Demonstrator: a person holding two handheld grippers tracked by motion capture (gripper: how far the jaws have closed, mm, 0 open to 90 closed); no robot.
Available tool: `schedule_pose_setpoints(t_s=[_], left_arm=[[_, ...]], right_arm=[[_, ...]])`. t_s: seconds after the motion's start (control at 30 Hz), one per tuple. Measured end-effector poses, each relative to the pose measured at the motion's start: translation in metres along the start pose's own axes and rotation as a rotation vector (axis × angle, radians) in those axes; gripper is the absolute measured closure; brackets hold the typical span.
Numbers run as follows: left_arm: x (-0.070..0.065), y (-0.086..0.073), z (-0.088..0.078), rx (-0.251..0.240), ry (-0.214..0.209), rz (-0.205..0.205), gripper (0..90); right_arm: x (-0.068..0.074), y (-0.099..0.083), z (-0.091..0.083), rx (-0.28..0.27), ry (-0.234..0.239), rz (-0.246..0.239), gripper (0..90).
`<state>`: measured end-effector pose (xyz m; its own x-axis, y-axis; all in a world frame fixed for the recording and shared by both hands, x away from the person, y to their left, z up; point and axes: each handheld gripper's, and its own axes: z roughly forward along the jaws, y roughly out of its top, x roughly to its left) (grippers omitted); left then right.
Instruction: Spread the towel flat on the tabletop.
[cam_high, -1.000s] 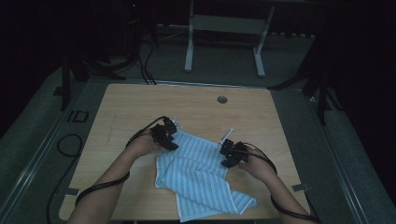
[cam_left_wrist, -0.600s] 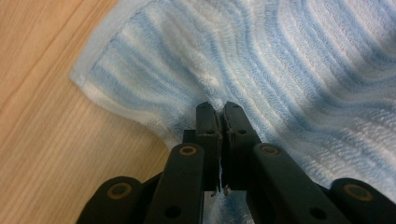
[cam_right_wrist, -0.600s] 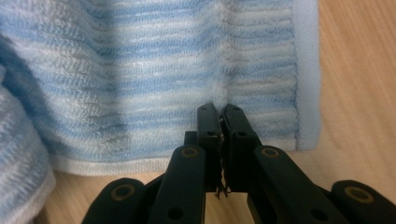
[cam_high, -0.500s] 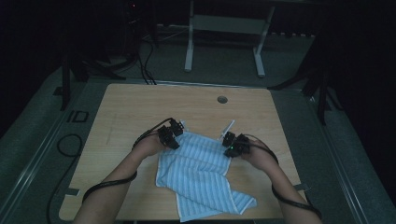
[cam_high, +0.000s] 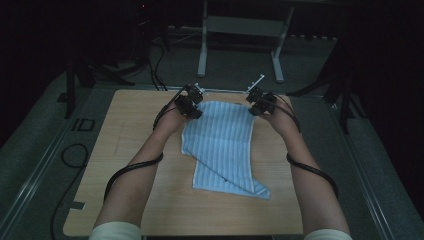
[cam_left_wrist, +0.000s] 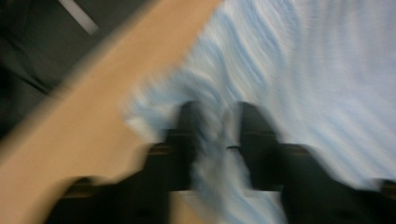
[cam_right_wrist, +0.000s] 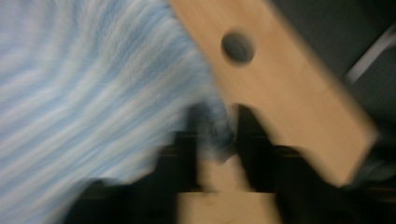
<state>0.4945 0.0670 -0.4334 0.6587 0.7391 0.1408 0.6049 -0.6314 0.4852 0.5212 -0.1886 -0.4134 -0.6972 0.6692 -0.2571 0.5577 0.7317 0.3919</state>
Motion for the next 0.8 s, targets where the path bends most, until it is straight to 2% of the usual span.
schedule_pose_setpoints(t_s=[0.03,0.07,0.1,0.13,0.17,0.23,0.3,0.4,0.47,0.5,0.57,0.6,0.67,0.7,0.73,0.77,0.8], left_arm=[[-0.001,-0.003,0.004,0.021,0.022,-0.004,50.8],[-0.003,-0.009,0.008,0.029,0.028,-0.008,48.1],[-0.005,-0.015,0.010,0.029,0.016,0.000,42.9],[-0.007,-0.024,0.012,0.037,-0.006,0.003,41.6],[-0.008,-0.029,0.013,0.045,-0.015,0.005,41.6],[-0.013,-0.043,0.012,0.040,-0.056,0.021,41.6],[-0.019,-0.054,0.011,0.038,-0.107,0.027,41.6],[-0.030,-0.067,0.008,0.057,-0.141,0.054,41.6],[-0.040,-0.076,0.003,0.032,-0.173,0.084,41.6],[-0.044,-0.080,0.000,0.031,-0.200,0.084,41.6],[-0.057,-0.088,-0.004,0.032,-0.210,0.128,41.8],[-0.062,-0.091,-0.006,0.051,-0.219,0.154,42.0],[-0.074,-0.096,-0.010,0.054,-0.222,0.203,42.3],[-0.081,-0.098,-0.012,0.060,-0.240,0.233,42.7],[-0.081,-0.098,-0.012,0.060,-0.240,0.233,43.0],[-0.081,-0.098,-0.012,0.060,-0.240,0.233,43.0],[-0.104,-0.104,-0.019,0.061,-0.298,0.312,43.4]], right_arm=[[-0.002,-0.004,0.010,0.049,0.028,0.031,59.2],[-0.001,-0.008,0.017,0.087,0.023,0.034,57.2],[0.002,-0.014,0.024,0.127,0.002,0.017,54.7],[0.006,-0.020,0.029,0.142,0.017,0.007,53.4],[0.011,-0.028,0.033,0.157,0.052,0.003,53.0],[0.017,-0.039,0.036,0.167,0.050,-0.016,52.8],[0.024,-0.049,0.036,0.170,0.098,-0.024,52.8],[0.040,-0.062,0.033,0.173,0.135,-0.055,52.5],[0.048,-0.070,0.025,0.150,0.147,-0.064,53.5],[0.052,-0.074,0.020,0.138,0.166,-0.059,53.9],[0.060,-0.083,0.011,0.114,0.186,-0.063,56.4],[0.066,-0.088,0.006,0.107,0.198,-0.069,56.3],[0.076,-0.095,-0.001,0.109,0.207,-0.103,57.8],[0.082,-0.098,-0.006,0.106,0.219,-0.122,57.9],[0.082,-0.098,-0.006,0.106,0.219,-0.122,57.9],[0.088,-0.102,-0.010,0.104,0.240,-0.142,57.9],[0.105,-0.112,-0.022,0.088,0.276,-0.188,60.4]])
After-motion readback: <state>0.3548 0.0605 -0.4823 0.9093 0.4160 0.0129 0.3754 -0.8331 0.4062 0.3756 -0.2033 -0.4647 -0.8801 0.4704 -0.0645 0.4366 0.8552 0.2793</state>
